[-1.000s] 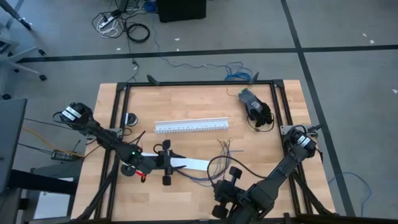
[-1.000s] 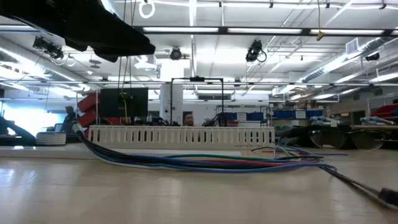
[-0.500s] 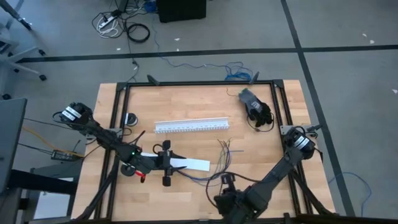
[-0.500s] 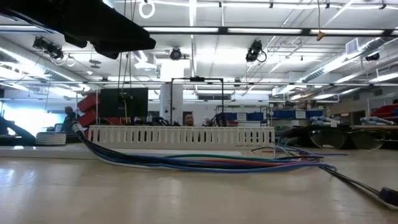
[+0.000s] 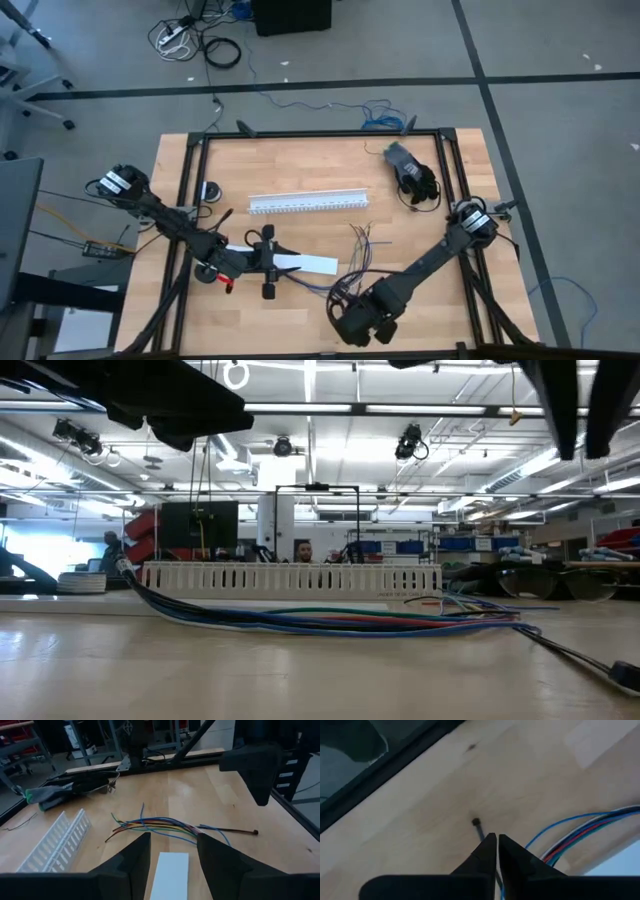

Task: Ziptie cables
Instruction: Wrap the colored wires together using a zip tie

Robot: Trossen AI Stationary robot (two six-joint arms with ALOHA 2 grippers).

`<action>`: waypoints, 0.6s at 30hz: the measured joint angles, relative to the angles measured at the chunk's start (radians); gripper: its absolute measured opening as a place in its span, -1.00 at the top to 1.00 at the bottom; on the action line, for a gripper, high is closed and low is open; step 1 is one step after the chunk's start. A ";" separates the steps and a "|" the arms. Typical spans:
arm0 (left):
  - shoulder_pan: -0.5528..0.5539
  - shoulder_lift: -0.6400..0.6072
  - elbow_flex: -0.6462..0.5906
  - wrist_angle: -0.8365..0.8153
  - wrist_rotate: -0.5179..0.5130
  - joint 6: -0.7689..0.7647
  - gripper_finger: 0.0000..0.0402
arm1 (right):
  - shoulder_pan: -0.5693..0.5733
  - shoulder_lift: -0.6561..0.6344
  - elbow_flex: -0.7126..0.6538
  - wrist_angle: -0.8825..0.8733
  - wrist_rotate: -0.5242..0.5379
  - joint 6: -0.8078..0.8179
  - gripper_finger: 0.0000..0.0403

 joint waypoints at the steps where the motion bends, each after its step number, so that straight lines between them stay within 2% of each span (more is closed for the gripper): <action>1: 0.000 0.000 0.000 0.004 -0.004 0.002 0.22 | -0.005 0.000 0.000 0.000 -0.007 0.020 0.89; 5: 0.000 0.000 0.000 0.025 -0.023 0.030 0.22 | -0.026 0.000 0.000 0.002 -0.056 0.036 0.78; 12: 0.001 0.000 0.000 -0.003 -0.104 0.038 0.22 | -0.025 0.000 0.000 0.051 -0.068 -0.026 0.34; 15: 0.001 0.000 -0.002 -0.018 -0.158 0.040 0.22 | -0.015 -0.002 -0.045 0.096 -0.068 -0.081 0.19; 18: 0.002 0.000 -0.014 -0.008 -0.168 0.040 0.22 | -0.003 -0.001 -0.104 0.130 -0.068 -0.087 0.09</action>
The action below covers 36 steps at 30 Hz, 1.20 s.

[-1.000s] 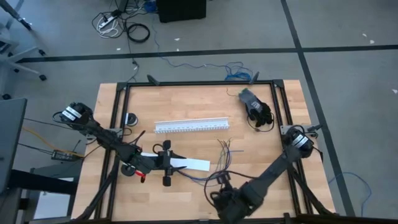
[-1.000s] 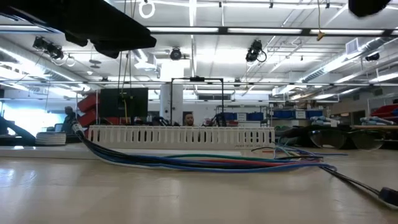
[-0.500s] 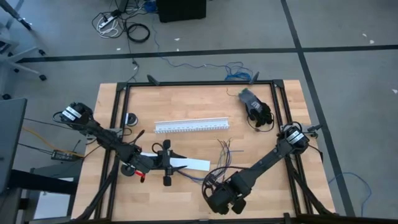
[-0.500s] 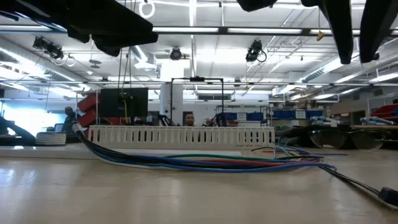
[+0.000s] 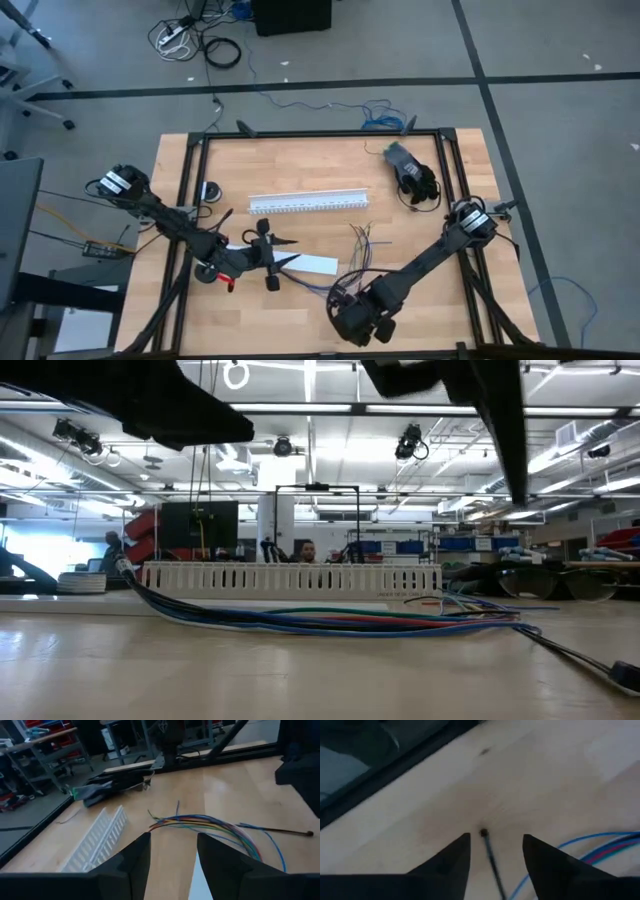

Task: Ziptie cables
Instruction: Wrap the colored wires together using a zip tie

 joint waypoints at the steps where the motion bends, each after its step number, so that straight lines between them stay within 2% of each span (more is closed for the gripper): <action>1: -0.001 0.000 -0.006 0.005 0.000 -0.004 0.22 | 0.005 0.000 -0.025 0.031 0.007 -0.005 0.07; 6: -0.001 0.000 -0.030 0.034 0.000 -0.035 0.22 | 0.032 0.001 -0.082 0.076 0.109 -0.021 0.05; 9: -0.001 0.000 -0.034 0.041 0.001 -0.050 0.22 | 0.035 0.001 -0.101 0.095 0.127 -0.018 0.09; 17: -0.001 0.000 -0.034 0.059 0.001 -0.058 0.22 | 0.034 0.002 -0.153 0.186 0.097 0.017 0.24; 36: -0.002 0.000 -0.034 0.071 0.001 -0.058 0.22 | 0.027 0.001 -0.178 0.254 0.056 0.019 0.48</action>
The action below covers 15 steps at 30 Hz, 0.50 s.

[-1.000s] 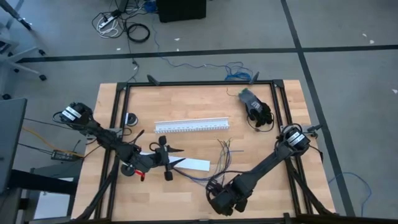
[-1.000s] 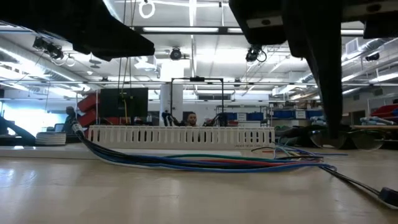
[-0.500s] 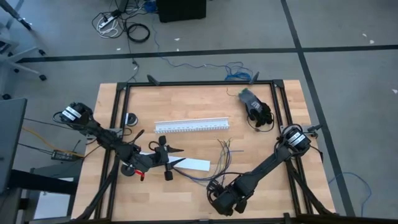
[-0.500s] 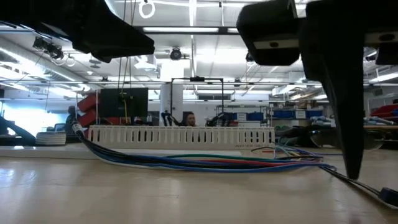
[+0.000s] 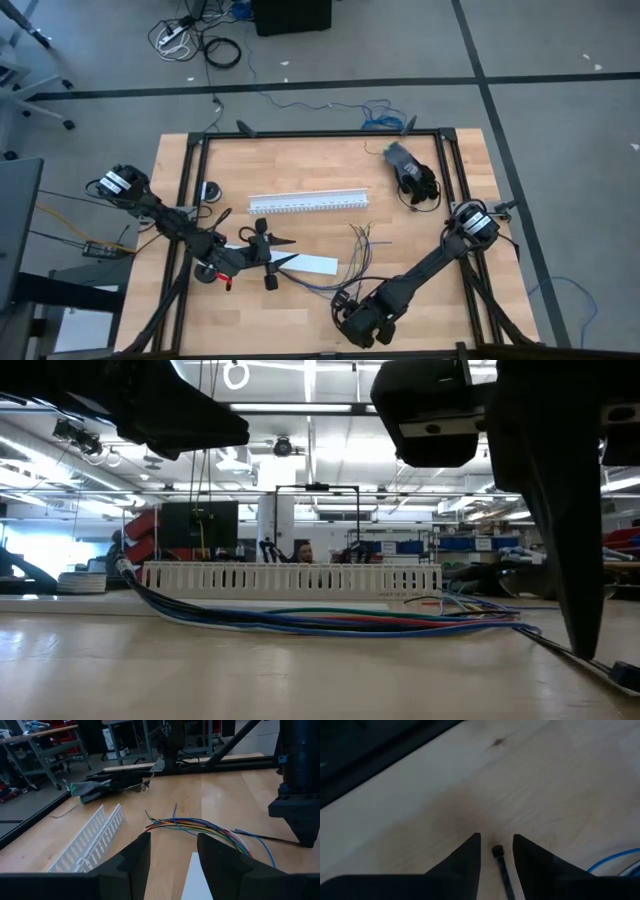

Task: Ziptie cables
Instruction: Wrap the colored wires together using a zip tie

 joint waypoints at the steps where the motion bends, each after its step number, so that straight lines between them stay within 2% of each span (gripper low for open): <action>1: 0.000 0.000 0.000 0.000 0.000 0.000 0.22 | -0.003 0.000 0.000 0.000 -0.010 0.000 0.50; 5: 0.000 0.000 0.000 -0.002 0.000 0.001 0.22 | -0.017 0.000 -0.006 0.009 -0.022 0.001 0.55; 10: -0.001 0.000 0.000 -0.006 0.001 0.001 0.22 | -0.033 -0.004 -0.046 0.050 -0.085 0.027 0.56; 13: -0.001 0.000 0.000 -0.010 0.001 0.002 0.22 | -0.034 -0.004 -0.050 0.048 -0.069 0.038 0.59; 15: -0.001 0.000 0.000 -0.012 0.001 0.002 0.22 | -0.034 -0.004 -0.050 0.045 -0.063 0.052 0.68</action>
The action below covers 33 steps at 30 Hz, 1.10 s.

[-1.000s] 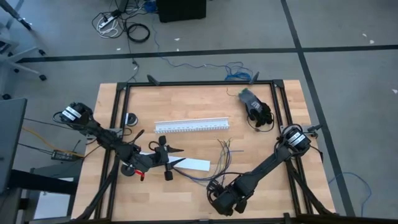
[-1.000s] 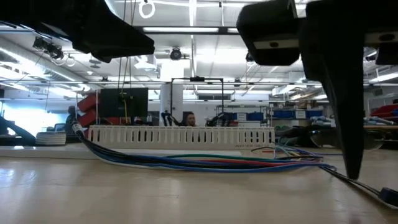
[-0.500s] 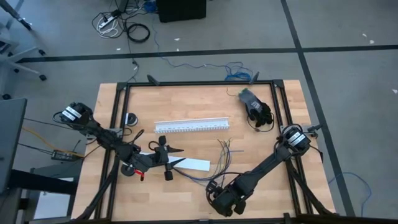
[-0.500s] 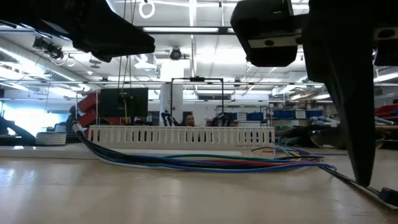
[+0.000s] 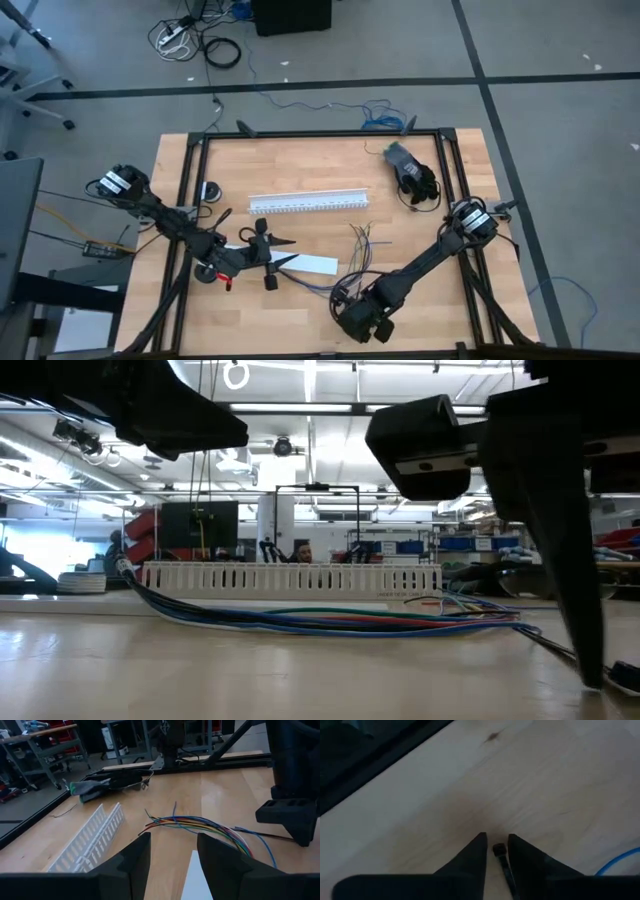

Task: Ziptie cables
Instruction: Wrap the colored wires together using a zip tie

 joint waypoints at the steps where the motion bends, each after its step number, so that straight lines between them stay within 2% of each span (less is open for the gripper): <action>1: 0.000 0.000 0.000 -0.002 0.000 0.000 0.22 | 0.000 0.000 0.000 -0.005 -0.001 0.001 0.75; 4: 0.000 0.000 0.000 -0.006 0.000 0.000 0.22 | -0.003 0.000 0.000 -0.023 -0.004 0.000 0.95; 10: 0.000 0.000 0.000 -0.007 0.000 0.000 0.22 | -0.013 0.000 0.012 -0.020 0.003 -0.005 0.99; 15: 0.000 0.000 0.000 -0.007 0.000 0.000 0.22 | -0.018 0.005 0.110 -0.068 0.042 -0.004 1.00; 20: 0.000 0.000 0.000 -0.002 0.000 0.011 0.22 | -0.017 0.004 0.241 -0.227 0.115 0.009 1.00; 23: -0.001 0.000 0.000 -0.002 -0.001 0.019 0.22 | -0.021 0.001 0.308 -0.327 0.127 0.094 1.00; 26: -0.001 0.000 0.000 -0.003 0.000 0.019 0.22 | -0.021 0.000 0.304 -0.387 0.085 0.175 1.00; 33: -0.001 0.000 0.000 0.014 0.009 0.023 0.22 | -0.024 0.003 0.259 -0.335 0.069 0.132 0.85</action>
